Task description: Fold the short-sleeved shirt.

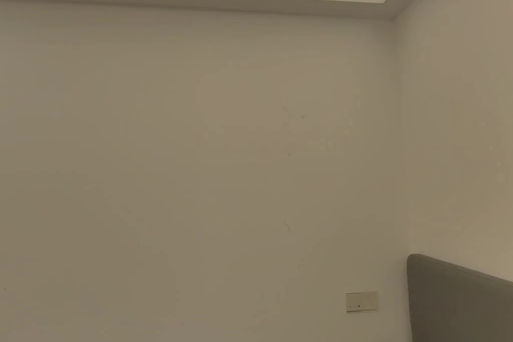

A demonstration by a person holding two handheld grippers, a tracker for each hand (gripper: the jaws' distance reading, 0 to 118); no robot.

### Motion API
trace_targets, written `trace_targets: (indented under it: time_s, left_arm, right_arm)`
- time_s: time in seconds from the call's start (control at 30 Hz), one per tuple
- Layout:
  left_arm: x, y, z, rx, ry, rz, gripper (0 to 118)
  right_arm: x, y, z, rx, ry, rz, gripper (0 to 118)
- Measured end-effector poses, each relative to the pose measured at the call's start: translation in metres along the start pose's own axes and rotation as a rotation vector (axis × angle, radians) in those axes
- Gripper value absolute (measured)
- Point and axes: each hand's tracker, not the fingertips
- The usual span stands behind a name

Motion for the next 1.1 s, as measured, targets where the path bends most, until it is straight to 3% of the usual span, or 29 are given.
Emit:
trace_targets:
  time_s: [0.03, 0.17, 0.27, 0.33, 0.4, 0.47, 0.53, 0.57, 0.63, 0.7, 1.1]
  left_arm:
    - [0.004, 0.002, -0.004, -0.028, 0.065, -0.012, 117]
    - [0.002, 0.002, -0.007, -0.035, -0.042, -0.013, 117]
    - [0.005, 0.004, -0.012, -0.054, -0.038, -0.012, 117]
    - [0.01, 0.0, -0.009, 0.047, 0.028, -0.046, 116]
    - [0.014, -0.001, -0.013, 0.027, 0.027, -0.076, 117]
    - [0.011, -0.001, -0.013, 0.029, 0.015, 0.032, 117]
    - [0.014, -0.002, -0.016, 0.059, 0.089, 0.003, 117]
    - [0.014, 0.002, -0.02, -0.018, 0.117, 0.013, 117]
    - [0.007, 0.005, -0.022, -0.06, -0.035, 0.028, 117]
    - [0.009, 0.005, -0.025, -0.073, 0.042, 0.061, 117]
    - [0.018, -0.003, -0.018, -0.02, -0.003, -0.061, 117]
  right_arm:
    - [0.0, 0.001, -0.001, 0.001, 0.002, 0.006, 118]
    - [0.001, 0.003, -0.004, 0.004, 0.006, 0.007, 118]
    - [-0.002, 0.005, -0.005, 0.008, 0.005, 0.013, 118]
    - [-0.002, 0.006, -0.006, 0.008, 0.008, 0.013, 118]
    - [-0.002, 0.005, -0.007, 0.005, 0.007, 0.014, 118]
    - [-0.002, 0.004, -0.008, 0.001, 0.01, 0.012, 118]
    - [-0.001, 0.002, -0.01, -0.002, 0.009, 0.006, 118]
    - [-0.001, 0.002, -0.01, -0.006, 0.011, 0.002, 118]
    - [0.0, 0.001, -0.012, -0.01, 0.014, -0.005, 118]
    - [0.0, 0.0, -0.012, -0.008, 0.013, -0.004, 118]
    - [-0.002, 0.0, -0.012, -0.009, 0.017, -0.002, 118]
